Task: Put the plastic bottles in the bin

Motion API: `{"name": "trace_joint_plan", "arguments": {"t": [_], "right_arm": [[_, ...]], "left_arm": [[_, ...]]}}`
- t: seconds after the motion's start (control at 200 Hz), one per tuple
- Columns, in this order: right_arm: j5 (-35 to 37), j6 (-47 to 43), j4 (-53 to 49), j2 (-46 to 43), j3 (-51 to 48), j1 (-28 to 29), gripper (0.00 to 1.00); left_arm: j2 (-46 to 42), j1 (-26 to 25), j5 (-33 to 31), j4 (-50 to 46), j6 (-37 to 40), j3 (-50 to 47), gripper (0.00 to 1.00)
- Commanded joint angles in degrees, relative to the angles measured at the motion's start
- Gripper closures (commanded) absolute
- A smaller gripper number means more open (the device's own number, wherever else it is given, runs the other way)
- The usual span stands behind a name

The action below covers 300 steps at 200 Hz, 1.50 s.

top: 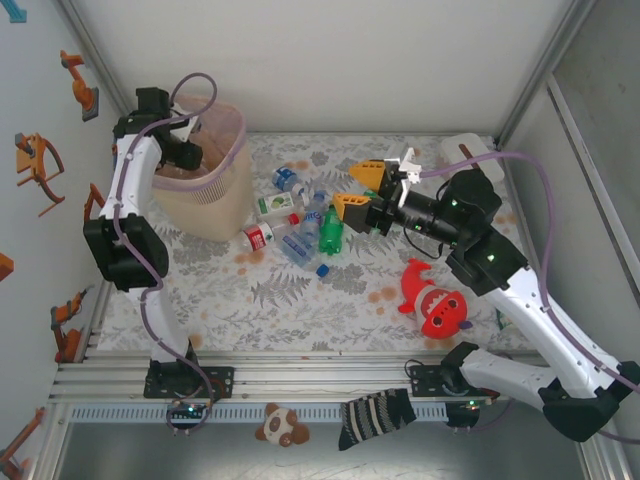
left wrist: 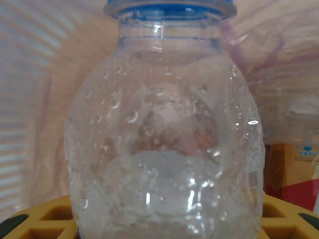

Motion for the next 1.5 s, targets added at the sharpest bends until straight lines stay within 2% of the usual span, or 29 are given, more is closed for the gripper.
{"name": "trace_joint_plan", "arguments": {"t": [0.0,0.275,0.511,0.736,1.011,1.257,1.497], "right_arm": [[0.7,-0.9,0.8,0.1,-0.4,0.3,0.33],[0.6,-0.8,1.1,0.1,-0.9,0.3,0.33],[1.3,-0.7,0.6,-0.1,-0.9,0.3,0.33],[1.5,-0.6,-0.1,-0.6,-0.6,0.3,0.33],[3.3,0.1,-0.7,-0.2,-0.4,0.3,0.33],[11.3,2.6,-7.2,3.3,2.2,0.3,0.36],[20.3,9.6,-15.2,9.9,5.4,0.3,0.39]], "left_arm": [[0.6,0.2,-2.1,-3.0,2.0,-0.6,0.51],[3.3,-0.1,-2.6,-4.9,2.2,-1.9,0.46],[4.2,-0.8,-0.6,-7.2,2.0,-0.4,0.34],[0.1,-0.8,3.8,-7.4,0.3,1.7,0.24],[-5.8,-0.6,8.3,-7.4,-1.8,2.3,0.21],[-12.0,-0.5,13.4,-5.6,-4.6,0.8,0.21],[-20.6,-0.2,17.9,0.8,-9.3,-6.6,0.21]]}}
